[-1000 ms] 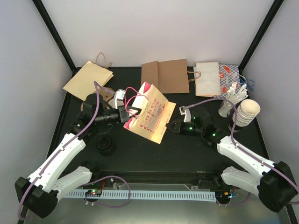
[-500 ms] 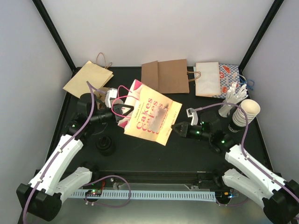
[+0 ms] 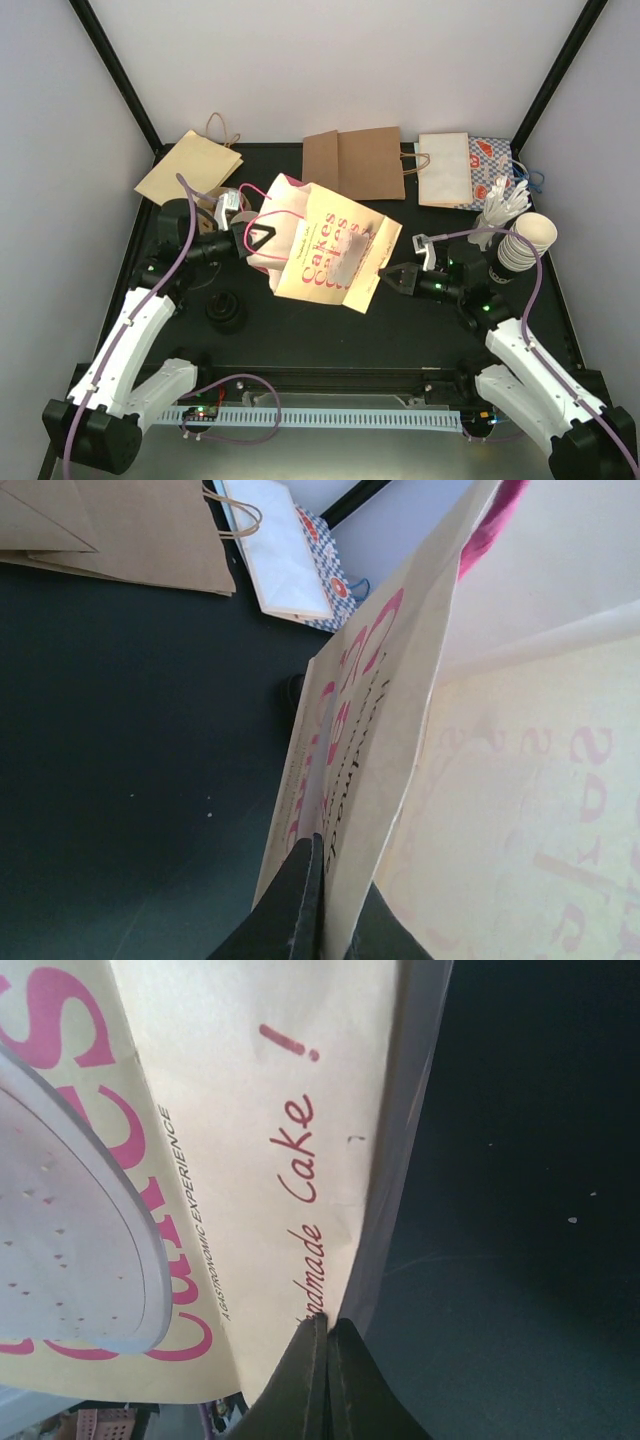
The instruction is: Pack the takeout coffee
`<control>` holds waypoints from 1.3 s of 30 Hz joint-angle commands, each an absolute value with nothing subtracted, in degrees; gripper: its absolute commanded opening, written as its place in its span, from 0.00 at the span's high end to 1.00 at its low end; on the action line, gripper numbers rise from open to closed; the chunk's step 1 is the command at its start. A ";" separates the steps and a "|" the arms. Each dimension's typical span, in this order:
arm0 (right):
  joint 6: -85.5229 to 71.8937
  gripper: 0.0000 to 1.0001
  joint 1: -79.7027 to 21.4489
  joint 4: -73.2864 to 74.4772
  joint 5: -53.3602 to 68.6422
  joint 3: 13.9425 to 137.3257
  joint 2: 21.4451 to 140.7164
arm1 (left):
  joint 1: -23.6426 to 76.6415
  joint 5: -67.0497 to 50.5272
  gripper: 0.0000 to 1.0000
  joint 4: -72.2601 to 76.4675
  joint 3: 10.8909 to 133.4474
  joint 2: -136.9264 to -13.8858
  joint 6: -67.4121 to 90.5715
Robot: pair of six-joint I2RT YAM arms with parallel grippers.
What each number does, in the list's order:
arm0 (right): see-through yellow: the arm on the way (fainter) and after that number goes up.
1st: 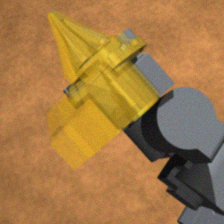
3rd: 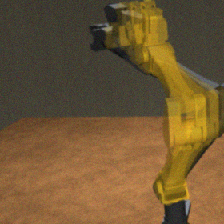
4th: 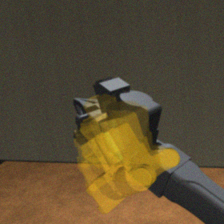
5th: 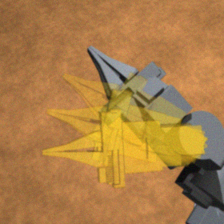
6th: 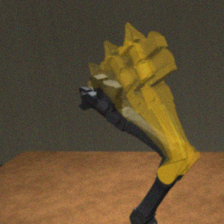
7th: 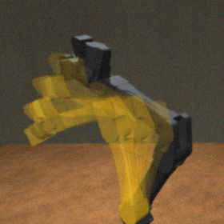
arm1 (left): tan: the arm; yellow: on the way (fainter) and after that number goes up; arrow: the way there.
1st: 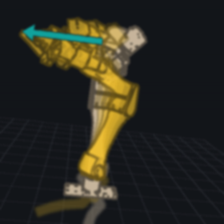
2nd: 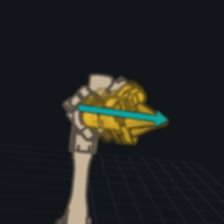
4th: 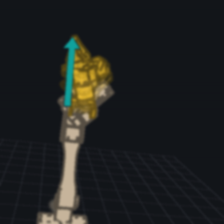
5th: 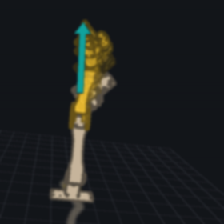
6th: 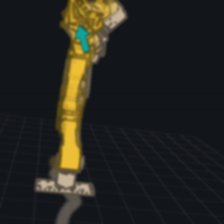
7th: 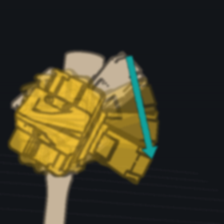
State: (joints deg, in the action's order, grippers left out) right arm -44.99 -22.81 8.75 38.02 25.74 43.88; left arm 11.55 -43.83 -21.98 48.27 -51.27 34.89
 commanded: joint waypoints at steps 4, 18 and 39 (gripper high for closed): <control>-40.80 0.99 -20.25 8.65 41.88 23.82 44.65 | 8.75 -45.05 0.98 -23.22 50.55 -51.05 32.57; -30.47 0.99 -18.99 16.84 40.14 26.86 48.17 | 7.34 -48.01 0.98 -25.89 52.21 -53.81 29.71; -27.50 0.77 -18.98 21.51 33.87 32.51 50.72 | 24.32 -40.99 0.98 -32.09 63.71 -56.05 24.14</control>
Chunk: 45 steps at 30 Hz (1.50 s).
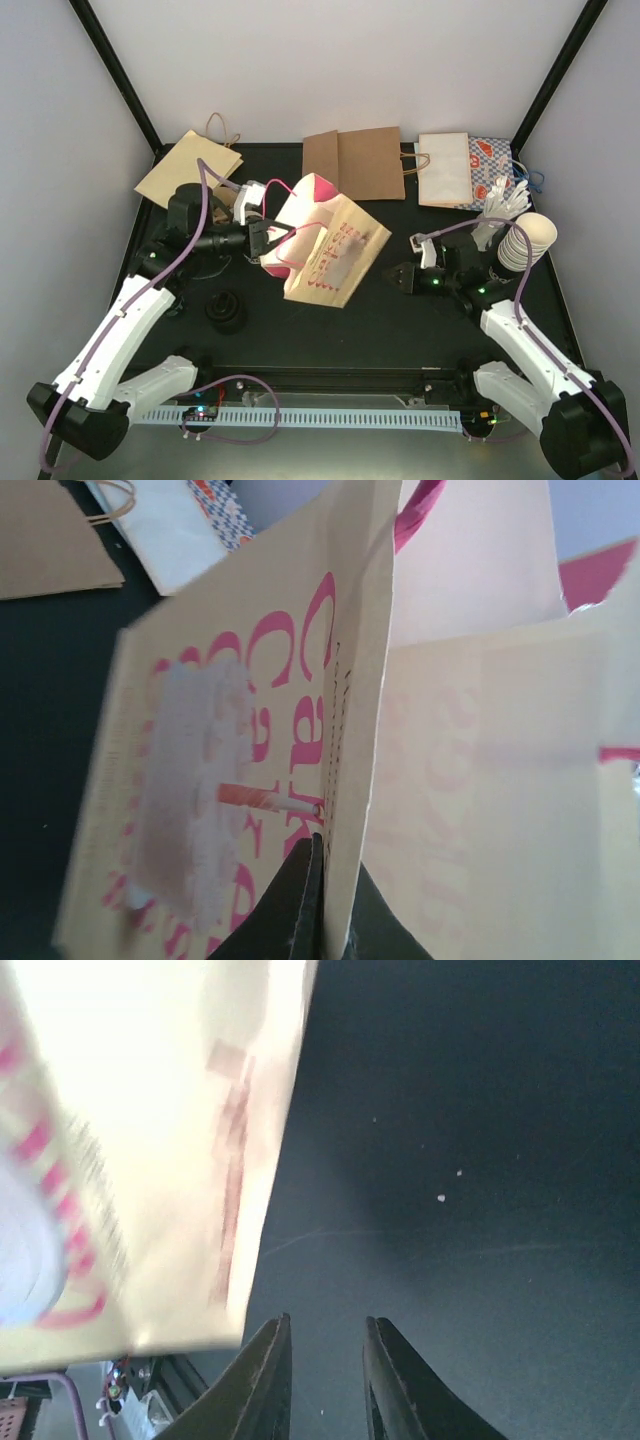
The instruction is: Pack the takeout coffee
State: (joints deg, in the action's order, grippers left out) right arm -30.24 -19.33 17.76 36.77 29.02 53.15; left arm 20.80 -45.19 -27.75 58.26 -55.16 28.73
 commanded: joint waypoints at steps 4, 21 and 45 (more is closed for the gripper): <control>-25.82 0.76 -19.03 26.51 31.60 36.21 48.86 | 27.41 -36.39 0.98 -34.77 65.66 -57.29 21.97; -21.46 0.76 -19.09 38.06 25.89 55.88 47.11 | 36.00 -20.76 0.98 -46.00 75.70 -63.46 11.50; -17.42 0.77 -19.03 27.48 28.74 59.75 41.49 | 39.14 -19.51 0.98 -51.25 81.18 -67.23 5.15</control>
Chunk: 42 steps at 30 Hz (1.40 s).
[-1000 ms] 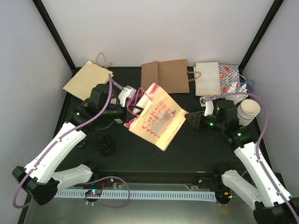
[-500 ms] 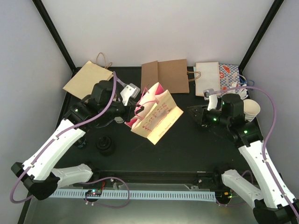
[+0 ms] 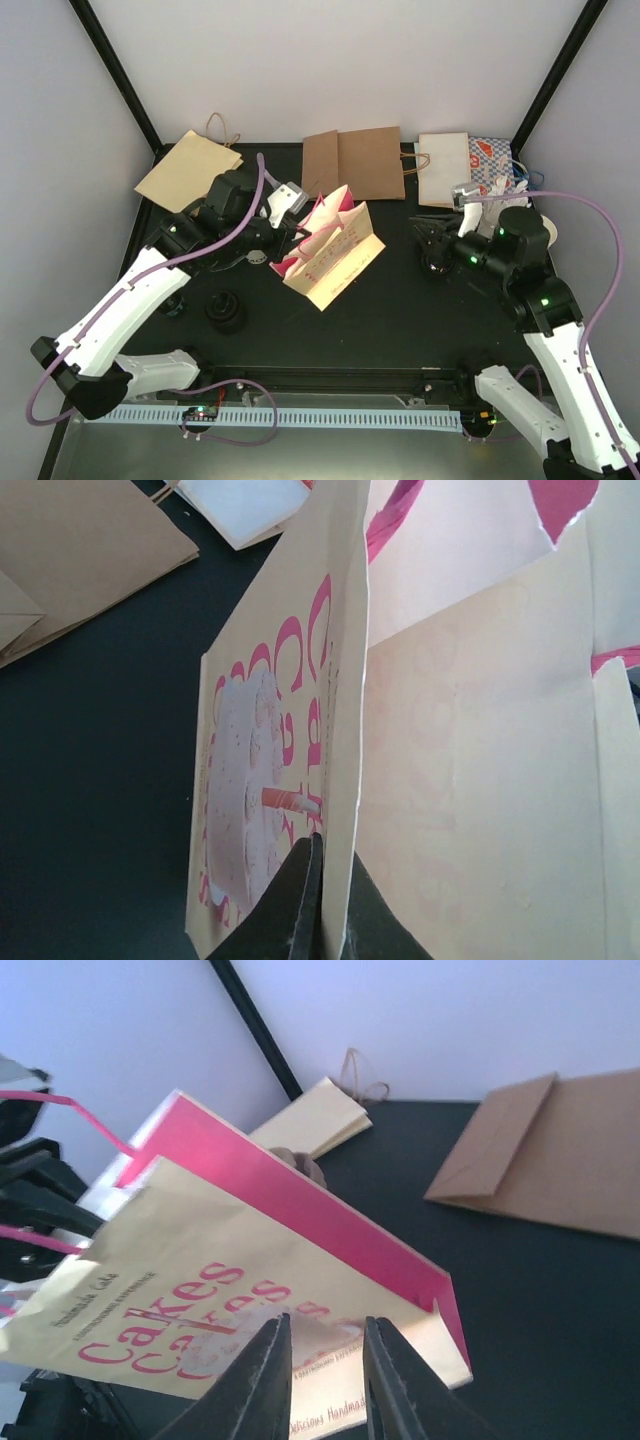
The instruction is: Pack the takeout coffee
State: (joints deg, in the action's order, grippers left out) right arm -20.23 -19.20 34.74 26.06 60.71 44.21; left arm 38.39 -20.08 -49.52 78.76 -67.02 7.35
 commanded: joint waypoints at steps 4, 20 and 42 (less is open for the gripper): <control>-13.63 0.92 -19.03 28.94 34.62 63.96 44.80 | 39.55 -19.59 0.98 -51.72 80.98 -67.37 4.77; -1.28 0.99 -32.77 45.35 29.06 84.14 61.63 | 41.11 -18.86 0.98 -52.50 81.55 -69.26 4.69; -5.40 0.99 -47.52 64.68 12.38 95.43 78.66 | 42.67 -12.88 0.98 -51.97 80.83 -69.90 6.84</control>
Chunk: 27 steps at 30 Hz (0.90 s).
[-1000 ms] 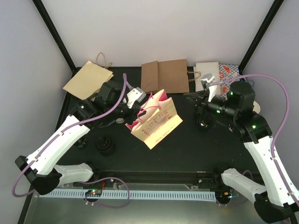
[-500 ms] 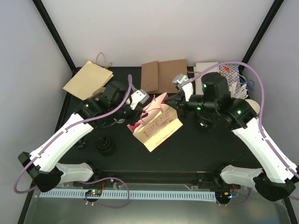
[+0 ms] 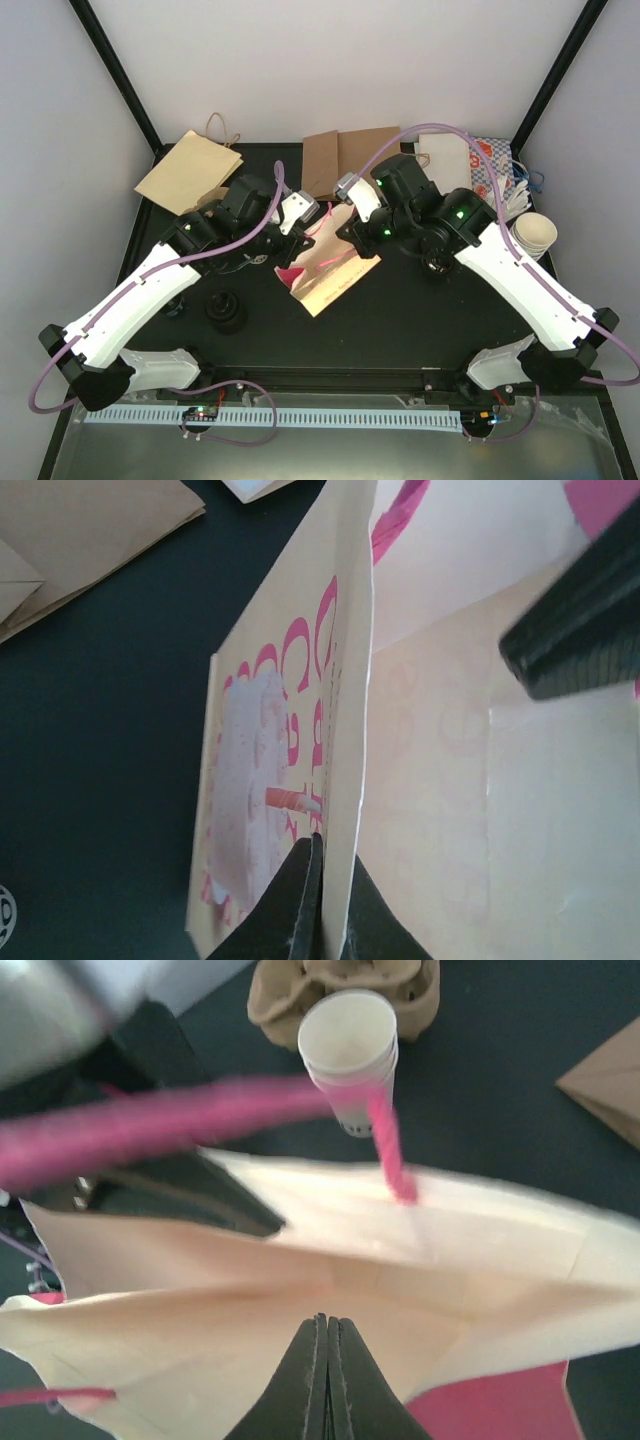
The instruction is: Pack the takeout coffee
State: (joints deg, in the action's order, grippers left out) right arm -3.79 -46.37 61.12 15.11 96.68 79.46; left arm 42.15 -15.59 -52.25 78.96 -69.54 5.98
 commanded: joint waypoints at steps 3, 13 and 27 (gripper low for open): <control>-6.36 0.99 -47.71 66.16 9.77 94.11 78.92 | 42.63 -12.11 0.98 -51.68 81.02 -69.79 6.84; -9.78 0.99 -47.71 64.26 4.80 82.98 75.49 | 43.41 -6.98 0.98 -51.69 80.09 -69.83 6.98; 4.27 0.96 -57.26 46.30 -1.47 66.72 66.65 | 44.12 -13.44 0.98 -50.99 80.23 -70.93 7.01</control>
State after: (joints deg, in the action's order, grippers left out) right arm -4.45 -53.58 51.31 3.49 68.71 67.51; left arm 43.64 -10.74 -52.25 78.85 -70.63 7.05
